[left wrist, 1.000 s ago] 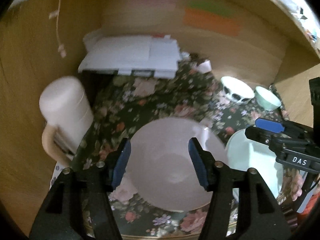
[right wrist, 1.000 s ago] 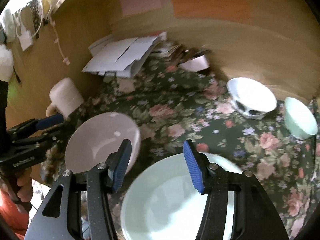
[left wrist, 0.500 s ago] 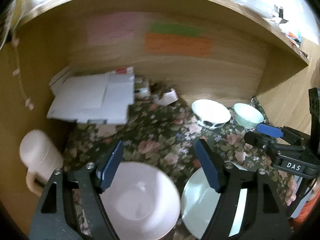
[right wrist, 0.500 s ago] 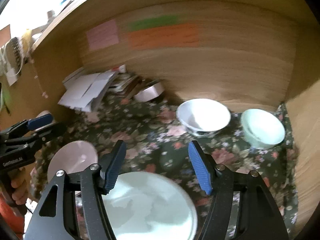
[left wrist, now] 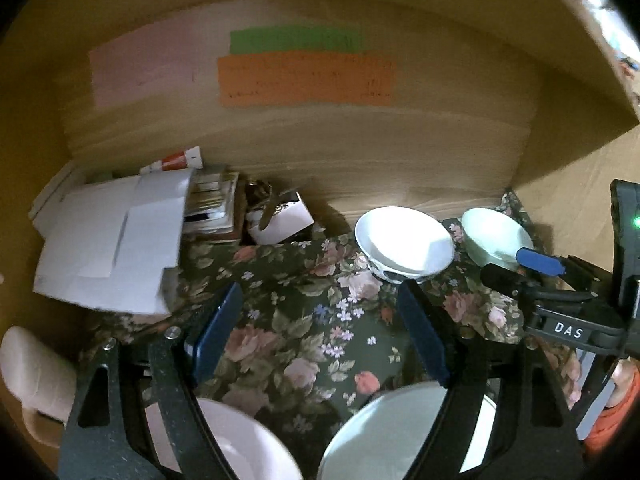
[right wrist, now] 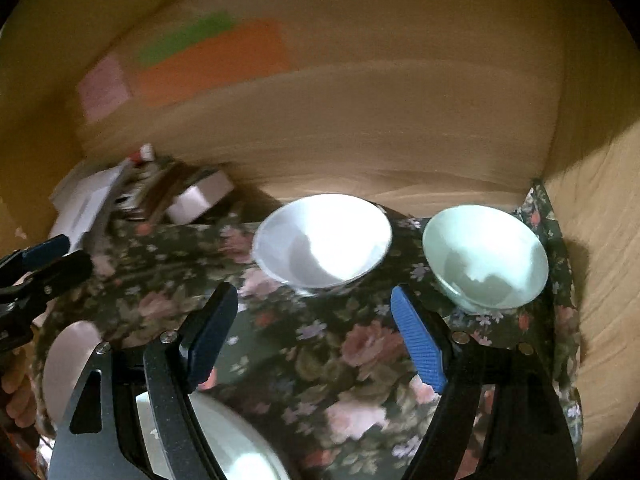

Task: Organize plates and bowls

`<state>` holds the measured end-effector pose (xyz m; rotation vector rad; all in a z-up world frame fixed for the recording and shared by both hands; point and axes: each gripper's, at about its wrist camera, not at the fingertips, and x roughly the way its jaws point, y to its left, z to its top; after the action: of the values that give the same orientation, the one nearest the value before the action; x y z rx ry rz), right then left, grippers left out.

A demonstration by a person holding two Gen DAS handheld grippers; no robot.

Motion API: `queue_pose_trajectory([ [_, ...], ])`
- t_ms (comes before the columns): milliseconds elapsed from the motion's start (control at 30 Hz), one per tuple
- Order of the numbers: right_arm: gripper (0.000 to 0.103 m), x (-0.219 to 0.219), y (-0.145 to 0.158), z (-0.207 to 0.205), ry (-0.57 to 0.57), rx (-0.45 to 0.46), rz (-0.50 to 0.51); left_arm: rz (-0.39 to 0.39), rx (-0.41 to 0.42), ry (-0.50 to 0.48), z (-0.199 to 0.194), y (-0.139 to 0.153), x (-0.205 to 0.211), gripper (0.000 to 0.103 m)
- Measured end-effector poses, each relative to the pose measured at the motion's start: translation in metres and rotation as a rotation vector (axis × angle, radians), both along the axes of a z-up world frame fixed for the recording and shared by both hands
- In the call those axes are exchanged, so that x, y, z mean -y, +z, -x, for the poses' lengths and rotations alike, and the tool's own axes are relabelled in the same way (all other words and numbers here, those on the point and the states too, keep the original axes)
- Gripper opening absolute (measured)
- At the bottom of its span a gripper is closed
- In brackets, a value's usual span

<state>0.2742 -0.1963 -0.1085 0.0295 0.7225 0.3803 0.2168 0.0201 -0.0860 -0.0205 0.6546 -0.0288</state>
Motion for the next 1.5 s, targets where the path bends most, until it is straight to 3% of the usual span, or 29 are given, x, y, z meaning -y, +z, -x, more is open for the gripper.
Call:
queue_pose_trajectory([
  [300,0.075,0.000,-0.034,-0.056,-0.038,-0.102,0.022,-0.015,-0.098,0.005,-0.052,-0.027,0.002,0.080],
  [633,0.049,0.002,-0.066,-0.092,-0.047,-0.218,-0.007,-0.032,-0.125,-0.002,-0.071,-0.044,0.002,0.080],
  [867,0.036,-0.005,-0.073,-0.102,-0.017,-0.242,0.006,-0.034,-0.140,-0.015,-0.076,-0.050,0.003,0.080],
  [1133,0.023,-0.017,-0.075,-0.080,0.093,-0.205,0.085,0.000,-0.167,-0.042,-0.081,-0.054,0.002,0.080],
  [1500,0.019,-0.029,-0.072,-0.021,0.243,-0.230,0.099,-0.008,-0.267,-0.042,-0.089,-0.076,0.008,0.080],
])
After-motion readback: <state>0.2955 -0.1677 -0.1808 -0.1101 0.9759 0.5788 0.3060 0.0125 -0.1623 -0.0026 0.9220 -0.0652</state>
